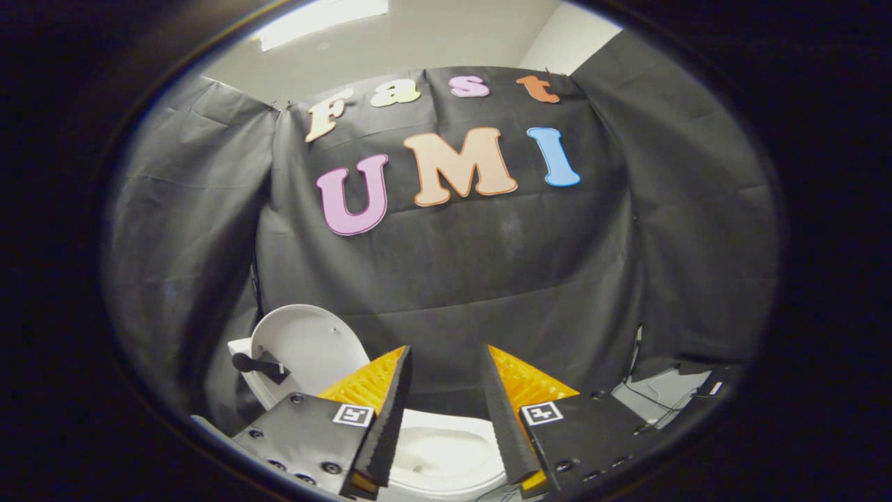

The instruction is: Open the toilet lid.

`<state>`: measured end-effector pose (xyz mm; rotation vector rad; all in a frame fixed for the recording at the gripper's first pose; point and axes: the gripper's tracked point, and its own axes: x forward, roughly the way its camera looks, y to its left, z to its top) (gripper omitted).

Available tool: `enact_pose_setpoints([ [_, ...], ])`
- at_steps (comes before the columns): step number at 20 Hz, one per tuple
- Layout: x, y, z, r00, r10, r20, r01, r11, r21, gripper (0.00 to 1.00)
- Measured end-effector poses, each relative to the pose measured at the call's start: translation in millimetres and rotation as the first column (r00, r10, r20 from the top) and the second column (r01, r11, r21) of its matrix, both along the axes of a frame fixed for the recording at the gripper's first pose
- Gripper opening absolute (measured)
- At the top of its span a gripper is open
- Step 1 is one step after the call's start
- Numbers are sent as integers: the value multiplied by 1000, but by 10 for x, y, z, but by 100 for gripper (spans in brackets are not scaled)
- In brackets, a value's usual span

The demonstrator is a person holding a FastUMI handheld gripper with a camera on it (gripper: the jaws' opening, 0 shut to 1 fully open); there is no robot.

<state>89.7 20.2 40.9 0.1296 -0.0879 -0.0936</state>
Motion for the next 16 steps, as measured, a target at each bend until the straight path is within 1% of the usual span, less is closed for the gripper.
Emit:
enact_pose_setpoints([
  [4,-83,-187,-114,999,-23,-22,22,1000,-15,62],
  [7,-142,-362,-294,996,-45,-71,43,999,-33,63],
  [10,-174,-449,-481,990,-44,-134,34,996,-77,63],
  [15,-186,-418,-635,978,-3,-207,-21,993,-112,63],
  [16,-210,-413,-667,974,-7,-225,-20,993,-117,63],
])
